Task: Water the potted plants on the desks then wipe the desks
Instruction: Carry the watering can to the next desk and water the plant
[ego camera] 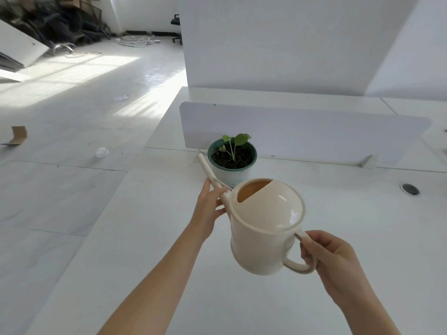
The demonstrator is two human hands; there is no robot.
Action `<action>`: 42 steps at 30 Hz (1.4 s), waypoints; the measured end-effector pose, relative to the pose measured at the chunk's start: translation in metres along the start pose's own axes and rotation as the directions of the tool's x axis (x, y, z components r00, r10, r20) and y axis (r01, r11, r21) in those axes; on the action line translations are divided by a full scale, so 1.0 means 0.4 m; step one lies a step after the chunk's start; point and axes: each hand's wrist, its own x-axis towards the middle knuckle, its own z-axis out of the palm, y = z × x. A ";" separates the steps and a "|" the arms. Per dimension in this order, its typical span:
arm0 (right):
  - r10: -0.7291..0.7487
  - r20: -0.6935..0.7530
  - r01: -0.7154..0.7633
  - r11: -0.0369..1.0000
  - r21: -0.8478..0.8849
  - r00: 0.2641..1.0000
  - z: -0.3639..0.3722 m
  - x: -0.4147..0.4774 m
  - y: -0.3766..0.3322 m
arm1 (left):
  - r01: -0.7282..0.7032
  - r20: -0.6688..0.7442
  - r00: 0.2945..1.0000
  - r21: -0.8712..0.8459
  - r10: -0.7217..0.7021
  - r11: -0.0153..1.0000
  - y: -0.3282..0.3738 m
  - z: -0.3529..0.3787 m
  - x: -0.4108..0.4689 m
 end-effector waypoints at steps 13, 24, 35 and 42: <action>0.075 -0.142 -0.079 0.997 -0.022 0.987 0.051 0.079 -0.032 | 0.174 0.109 0.975 0.160 -0.193 0.972 -0.015 0.038 0.205; 0.114 -0.092 -0.114 0.993 0.006 0.989 0.061 0.099 -0.045 | 0.194 0.132 0.970 0.098 -0.206 0.976 -0.038 0.027 0.218; 0.061 -0.151 -0.063 0.998 -0.010 0.987 0.000 0.081 -0.073 | 0.215 0.197 0.953 0.106 -0.232 0.971 -0.034 0.110 0.202; 0.017 -0.196 -0.018 1.000 -0.003 0.980 -0.028 0.110 -0.092 | 0.214 0.213 0.947 0.141 -0.241 0.967 0.011 0.187 0.225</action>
